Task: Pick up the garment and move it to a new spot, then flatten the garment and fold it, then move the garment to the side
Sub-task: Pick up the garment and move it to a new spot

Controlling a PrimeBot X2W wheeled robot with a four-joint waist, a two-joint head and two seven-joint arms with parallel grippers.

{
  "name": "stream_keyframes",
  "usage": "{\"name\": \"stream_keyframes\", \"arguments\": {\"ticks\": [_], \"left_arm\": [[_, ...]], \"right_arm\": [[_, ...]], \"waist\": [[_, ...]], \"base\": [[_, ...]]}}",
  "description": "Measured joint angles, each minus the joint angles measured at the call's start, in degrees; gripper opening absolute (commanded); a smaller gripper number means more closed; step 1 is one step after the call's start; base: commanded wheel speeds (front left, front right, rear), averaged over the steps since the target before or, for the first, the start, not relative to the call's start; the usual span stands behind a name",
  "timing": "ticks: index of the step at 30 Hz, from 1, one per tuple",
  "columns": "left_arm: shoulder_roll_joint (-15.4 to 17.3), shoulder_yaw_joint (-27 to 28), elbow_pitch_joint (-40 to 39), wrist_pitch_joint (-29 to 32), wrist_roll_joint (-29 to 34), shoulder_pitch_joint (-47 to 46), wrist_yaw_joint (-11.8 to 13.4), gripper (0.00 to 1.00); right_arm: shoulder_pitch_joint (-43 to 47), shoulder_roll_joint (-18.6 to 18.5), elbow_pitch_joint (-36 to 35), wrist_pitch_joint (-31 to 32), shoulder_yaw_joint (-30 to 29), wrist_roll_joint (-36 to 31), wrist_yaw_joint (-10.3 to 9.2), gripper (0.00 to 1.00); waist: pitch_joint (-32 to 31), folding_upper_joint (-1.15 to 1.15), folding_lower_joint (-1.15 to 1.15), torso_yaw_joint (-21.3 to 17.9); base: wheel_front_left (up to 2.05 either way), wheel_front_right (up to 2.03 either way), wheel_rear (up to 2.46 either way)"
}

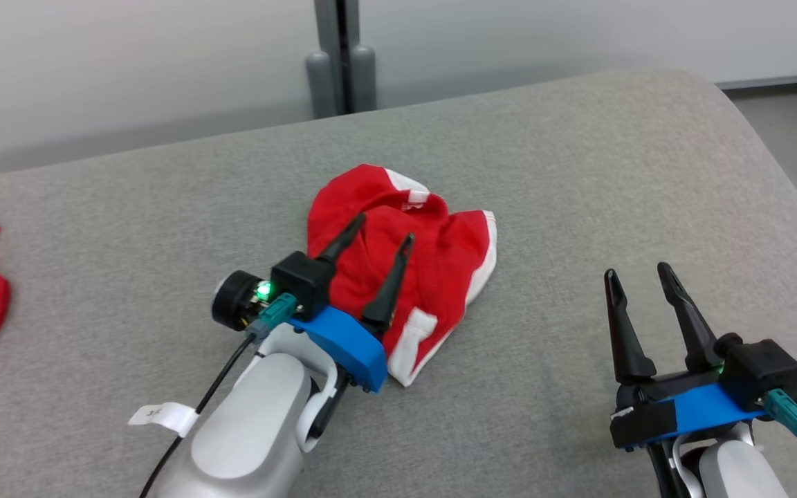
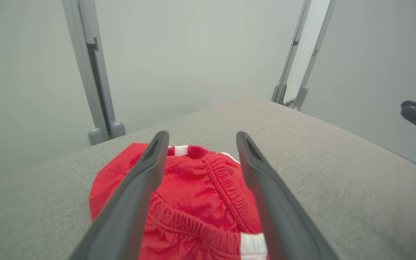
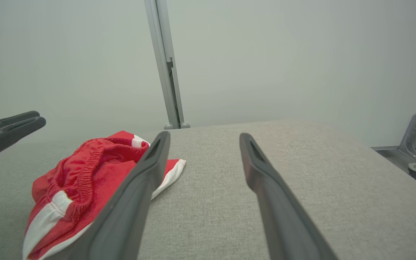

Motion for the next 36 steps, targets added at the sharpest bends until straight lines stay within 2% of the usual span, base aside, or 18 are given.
{"name": "stream_keyframes", "arguments": {"ticks": [4,6,10,13,20,26,36], "left_arm": [[0.9,1.7,-1.4,-1.4,0.1,0.1,1.4,1.00],[2.6,4.0,-3.5,-1.9,0.8,1.0,3.3,1.00],[4.4,7.3,-6.5,-2.0,0.6,3.0,5.0,1.00],[6.6,12.4,-11.6,-2.0,1.0,7.1,6.7,1.00],[9.1,20.2,-17.2,-2.0,2.4,14.7,8.5,1.00],[9.0,24.4,-20.2,-2.1,3.7,20.9,9.3,1.00],[7.2,26.8,-21.4,-2.1,5.4,27.6,8.8,1.00]], "right_arm": [[0.6,0.0,0.2,0.0,-0.4,-0.2,0.00,1.00],[0.8,0.0,0.1,0.0,-0.5,-0.2,0.00,1.00],[1.1,0.0,0.0,0.0,-0.8,-0.4,0.00,1.00],[1.7,0.0,0.3,0.0,-1.1,-0.4,0.00,1.00],[2.8,0.0,1.2,0.0,-1.4,-1.0,0.00,1.00],[3.7,0.0,1.5,0.0,-2.1,-1.4,0.00,1.00],[5.3,0.0,2.1,0.0,-2.3,-1.5,0.00,1.00]], "waist": [[-1.0,0.00,0.00,1.7],[-1.5,0.00,0.00,3.4],[-2.0,0.00,0.00,5.1],[-2.8,0.00,0.00,7.3],[-4.9,0.00,0.00,10.6],[-6.6,0.00,-0.01,12.8],[-8.5,0.00,0.00,14.2]], "base": [[0.00,0.00,0.00],[0.00,0.00,0.00],[0.00,0.00,0.00],[0.00,0.00,0.00],[0.00,0.00,0.00],[0.00,0.00,0.00],[0.00,0.00,0.00]]}}
